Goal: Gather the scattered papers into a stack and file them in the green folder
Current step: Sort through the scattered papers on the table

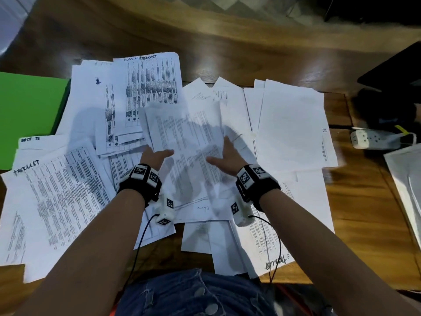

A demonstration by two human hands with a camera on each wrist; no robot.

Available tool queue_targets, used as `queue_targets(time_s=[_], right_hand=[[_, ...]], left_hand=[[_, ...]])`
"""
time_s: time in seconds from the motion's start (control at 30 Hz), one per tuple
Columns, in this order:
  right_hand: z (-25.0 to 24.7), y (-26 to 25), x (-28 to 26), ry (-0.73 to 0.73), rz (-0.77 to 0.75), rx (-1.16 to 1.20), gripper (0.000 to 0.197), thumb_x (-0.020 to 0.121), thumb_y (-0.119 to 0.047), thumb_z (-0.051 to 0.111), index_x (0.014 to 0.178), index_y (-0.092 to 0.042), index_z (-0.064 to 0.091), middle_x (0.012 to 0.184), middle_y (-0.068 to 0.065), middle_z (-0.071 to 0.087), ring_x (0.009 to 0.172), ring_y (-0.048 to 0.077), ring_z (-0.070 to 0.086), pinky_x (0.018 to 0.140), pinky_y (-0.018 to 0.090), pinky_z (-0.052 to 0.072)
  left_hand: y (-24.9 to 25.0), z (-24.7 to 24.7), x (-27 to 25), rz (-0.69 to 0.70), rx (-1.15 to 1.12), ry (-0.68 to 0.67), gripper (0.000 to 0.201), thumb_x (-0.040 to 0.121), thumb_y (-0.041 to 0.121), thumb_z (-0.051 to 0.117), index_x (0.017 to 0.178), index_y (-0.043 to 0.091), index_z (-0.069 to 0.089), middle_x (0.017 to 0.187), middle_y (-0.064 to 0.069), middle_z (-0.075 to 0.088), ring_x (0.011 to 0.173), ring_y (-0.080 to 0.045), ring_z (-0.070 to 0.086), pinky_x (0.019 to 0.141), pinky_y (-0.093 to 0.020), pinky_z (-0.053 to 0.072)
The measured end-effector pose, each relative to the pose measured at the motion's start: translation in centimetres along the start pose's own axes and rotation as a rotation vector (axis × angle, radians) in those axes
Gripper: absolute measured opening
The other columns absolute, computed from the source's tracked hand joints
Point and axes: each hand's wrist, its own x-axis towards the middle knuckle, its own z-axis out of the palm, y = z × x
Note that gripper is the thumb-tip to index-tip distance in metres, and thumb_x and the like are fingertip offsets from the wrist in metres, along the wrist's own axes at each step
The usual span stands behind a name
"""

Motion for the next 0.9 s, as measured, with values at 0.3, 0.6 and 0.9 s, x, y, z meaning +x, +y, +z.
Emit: queue_targets(time_s=[0.3,0.6,0.9], right_hand=[[-8.2,5.9,0.1,0.530,0.216,0.011,0.054,0.087,-0.020,0.055,0.137,-0.007,0.039,0.138,0.016,0.045,0.127,0.034,0.045,0.106,0.042,0.039],[-16.3,12.6,-1.3,0.551,0.708,-0.110,0.090,0.082,-0.044,0.066,0.146,-0.003,0.018,0.152,0.019,0.022,0.141,0.036,0.024,0.111,0.048,0.027],[-17.6,14.8,0.2,0.431,0.796,-0.109,0.145,0.034,-0.079,0.074,0.149,-0.014,0.014,0.150,0.018,0.027,0.133,0.042,0.037,0.100,0.057,0.040]], left_hand=[[0.9,0.9,-1.0,0.213,0.110,0.055,0.049,0.087,-0.010,0.054,0.134,-0.006,0.040,0.136,-0.022,0.050,0.123,-0.034,0.051,0.093,-0.029,0.041],[2.4,1.8,-0.2,0.206,0.201,0.093,0.050,0.085,-0.006,0.056,0.133,-0.006,0.041,0.124,-0.020,0.057,0.122,-0.034,0.051,0.096,-0.031,0.042],[1.5,2.1,1.1,0.175,0.138,0.019,0.048,0.082,-0.011,0.056,0.129,-0.002,0.048,0.127,-0.021,0.058,0.117,-0.033,0.056,0.088,-0.026,0.041]])
